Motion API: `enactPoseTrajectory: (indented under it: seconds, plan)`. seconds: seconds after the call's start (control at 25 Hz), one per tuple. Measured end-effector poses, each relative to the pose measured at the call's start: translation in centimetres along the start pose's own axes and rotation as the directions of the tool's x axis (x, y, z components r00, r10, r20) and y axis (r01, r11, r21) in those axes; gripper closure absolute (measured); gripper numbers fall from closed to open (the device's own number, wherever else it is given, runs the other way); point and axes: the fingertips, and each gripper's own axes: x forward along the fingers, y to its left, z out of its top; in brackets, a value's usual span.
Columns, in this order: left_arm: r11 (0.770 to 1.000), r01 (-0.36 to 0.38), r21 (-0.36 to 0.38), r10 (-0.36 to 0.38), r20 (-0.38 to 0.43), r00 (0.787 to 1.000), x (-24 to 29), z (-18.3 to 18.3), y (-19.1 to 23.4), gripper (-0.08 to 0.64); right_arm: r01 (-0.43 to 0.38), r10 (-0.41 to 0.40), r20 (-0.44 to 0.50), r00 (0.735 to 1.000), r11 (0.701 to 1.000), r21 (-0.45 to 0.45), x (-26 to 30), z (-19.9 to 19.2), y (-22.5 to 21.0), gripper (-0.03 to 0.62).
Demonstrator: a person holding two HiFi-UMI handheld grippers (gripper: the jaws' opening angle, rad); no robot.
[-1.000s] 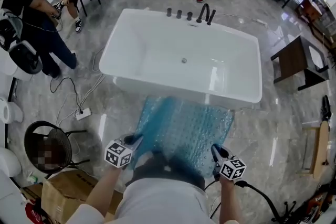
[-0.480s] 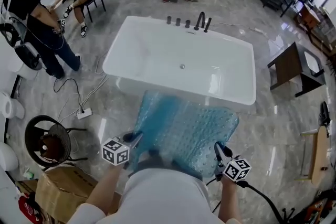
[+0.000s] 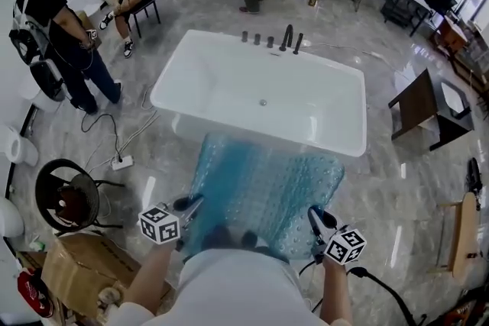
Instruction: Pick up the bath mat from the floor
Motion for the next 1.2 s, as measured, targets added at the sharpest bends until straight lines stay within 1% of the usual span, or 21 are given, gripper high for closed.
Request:
enactPoseTrajectory:
  seconds: [0.16, 0.28, 0.4, 0.56, 0.68, 0.8, 1.0, 1.2]
  plan:
    - [0.999, -0.016, 0.04, 0.016, 0.001, 1.0, -0.3, -0.5, -1.5, 0.54, -0.006, 0.006, 0.006, 1.0, 1.0, 0.007, -1.0, -0.3, -0.2, 0.545]
    - [0.998, -0.009, 0.061, 0.009, 0.001, 1.0, -0.5, -0.4, -1.9, 0.54, 0.004, -0.004, -0.004, 1.0, 1.0, -0.01, -0.8, -0.8, 0.0, 0.543]
    - [0.997, 0.006, 0.077, -0.005, -0.017, 1.0, -0.9, -0.4, -1.6, 0.538, 0.015, -0.015, -0.004, 1.0, 1.0, -0.022, -0.5, -1.3, 1.0, 0.541]
    - [0.996, 0.028, 0.088, -0.023, -0.056, 0.998, -1.2, -0.2, -1.6, 0.54, 0.02, -0.022, 0.054, 0.998, 0.999, 0.035, -0.6, -1.1, 2.4, 0.541]
    - [0.994, 0.042, 0.097, -0.037, -0.054, 0.998, -1.2, 0.9, -1.1, 0.538, 0.026, -0.032, 0.085, 0.996, 0.997, 0.075, 0.1, -0.9, 2.8, 0.541]
    - [0.994, 0.045, 0.102, -0.04, -0.052, 0.998, -1.4, 1.4, -0.2, 0.538, 0.032, -0.041, 0.098, 0.994, 0.995, 0.089, 0.9, -0.8, 2.8, 0.543]
    - [0.992, 0.049, 0.113, -0.043, -0.057, 0.997, -1.3, 1.9, 0.6, 0.538, 0.033, -0.042, 0.105, 0.994, 0.996, 0.081, 1.8, -0.1, 3.1, 0.543]
    - [0.993, 0.048, 0.107, -0.043, -0.046, 0.998, -1.1, 2.7, 1.5, 0.538, 0.047, -0.051, 0.083, 0.995, 0.998, 0.049, 2.9, 0.5, 3.4, 0.543]
